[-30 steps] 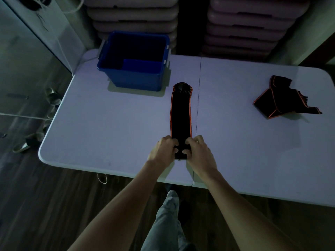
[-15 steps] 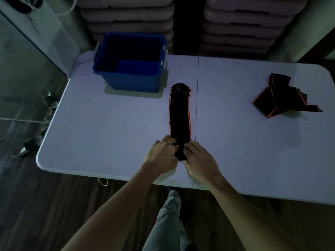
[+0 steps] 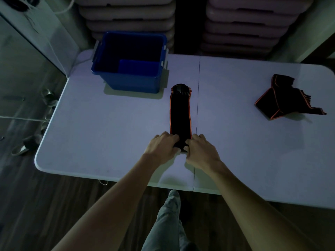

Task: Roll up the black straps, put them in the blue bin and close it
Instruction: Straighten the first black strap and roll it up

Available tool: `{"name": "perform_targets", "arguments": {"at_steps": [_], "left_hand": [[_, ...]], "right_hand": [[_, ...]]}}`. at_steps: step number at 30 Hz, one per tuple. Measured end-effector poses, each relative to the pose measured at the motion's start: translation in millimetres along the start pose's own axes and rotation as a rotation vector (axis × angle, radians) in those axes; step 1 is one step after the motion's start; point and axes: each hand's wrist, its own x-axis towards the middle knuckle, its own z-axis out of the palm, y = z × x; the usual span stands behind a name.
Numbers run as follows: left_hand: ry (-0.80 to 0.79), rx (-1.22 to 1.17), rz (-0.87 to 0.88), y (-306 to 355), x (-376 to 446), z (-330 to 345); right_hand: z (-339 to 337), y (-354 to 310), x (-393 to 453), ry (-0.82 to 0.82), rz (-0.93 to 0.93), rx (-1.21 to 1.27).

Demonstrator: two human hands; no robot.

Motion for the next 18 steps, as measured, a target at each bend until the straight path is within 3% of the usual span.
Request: {"name": "perform_targets", "arguments": {"at_steps": [6, 13, 18], "left_hand": [[-0.021, 0.053, -0.019, -1, 17, -1], [0.114, -0.002, 0.009, -4, 28, -1], [-0.084, 0.054, -0.029, -6, 45, -2]], "right_hand": [[-1, 1, 8, 0.157, 0.018, 0.042], [7, 13, 13, 0.296, -0.126, -0.046], [12, 16, 14, 0.288, -0.168, -0.029]]}}
